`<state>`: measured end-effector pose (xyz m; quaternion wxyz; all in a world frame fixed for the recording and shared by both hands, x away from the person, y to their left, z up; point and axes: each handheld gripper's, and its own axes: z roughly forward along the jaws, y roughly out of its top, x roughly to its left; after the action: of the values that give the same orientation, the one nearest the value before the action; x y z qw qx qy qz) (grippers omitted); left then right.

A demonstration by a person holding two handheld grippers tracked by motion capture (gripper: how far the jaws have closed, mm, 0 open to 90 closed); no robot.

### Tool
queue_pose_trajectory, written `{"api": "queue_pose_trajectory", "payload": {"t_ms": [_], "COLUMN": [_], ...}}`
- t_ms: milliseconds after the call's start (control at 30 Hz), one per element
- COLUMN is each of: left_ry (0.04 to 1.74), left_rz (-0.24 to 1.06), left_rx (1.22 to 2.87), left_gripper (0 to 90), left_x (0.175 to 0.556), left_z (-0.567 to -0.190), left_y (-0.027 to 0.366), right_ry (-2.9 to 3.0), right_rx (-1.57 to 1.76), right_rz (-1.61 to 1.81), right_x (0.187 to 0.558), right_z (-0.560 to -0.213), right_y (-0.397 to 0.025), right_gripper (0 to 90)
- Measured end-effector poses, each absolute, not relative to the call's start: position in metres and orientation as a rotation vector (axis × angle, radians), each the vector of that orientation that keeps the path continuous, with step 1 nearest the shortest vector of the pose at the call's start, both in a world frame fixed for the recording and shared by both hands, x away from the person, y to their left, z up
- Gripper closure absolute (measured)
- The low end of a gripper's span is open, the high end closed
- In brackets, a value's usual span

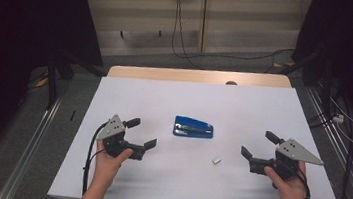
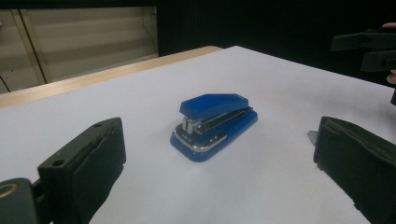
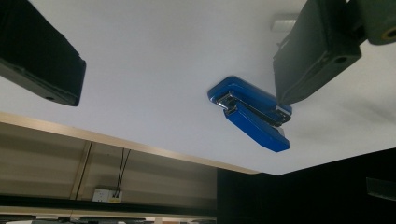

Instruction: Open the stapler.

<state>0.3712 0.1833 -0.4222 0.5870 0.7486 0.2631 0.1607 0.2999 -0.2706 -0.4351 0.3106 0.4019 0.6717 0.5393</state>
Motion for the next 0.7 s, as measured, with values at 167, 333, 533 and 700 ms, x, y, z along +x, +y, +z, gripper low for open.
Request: {"api": "queue_pose_trajectory", "payload": {"t_ms": [167, 333, 533, 700], "left_ry": [0.625, 0.611, 0.611, 0.608], "left_rz": [0.351, 0.344, 0.340, 0.319], "left_rx": [1.755, 1.788, 1.798, 1.798], "left_gripper": [3.2, 4.0, 4.6, 4.7], "left_x": [0.381, 0.391, 0.401, 0.407], "left_z": [-0.427, -0.432, -0.435, -0.437], "left_y": [0.173, 0.160, 0.152, 0.146], "right_ry": [1.795, 1.828, 1.835, 1.849], "right_rx": [1.047, 1.034, 1.042, 1.039], "right_rz": [1.418, 1.412, 1.415, 1.422], "right_x": [0.309, 0.321, 0.330, 0.338], "right_z": [-0.435, -0.438, -0.439, -0.440], "right_y": [-0.264, -0.254, -0.249, -0.244], "right_gripper": [2.9, 3.3, 3.5, 3.6]}}
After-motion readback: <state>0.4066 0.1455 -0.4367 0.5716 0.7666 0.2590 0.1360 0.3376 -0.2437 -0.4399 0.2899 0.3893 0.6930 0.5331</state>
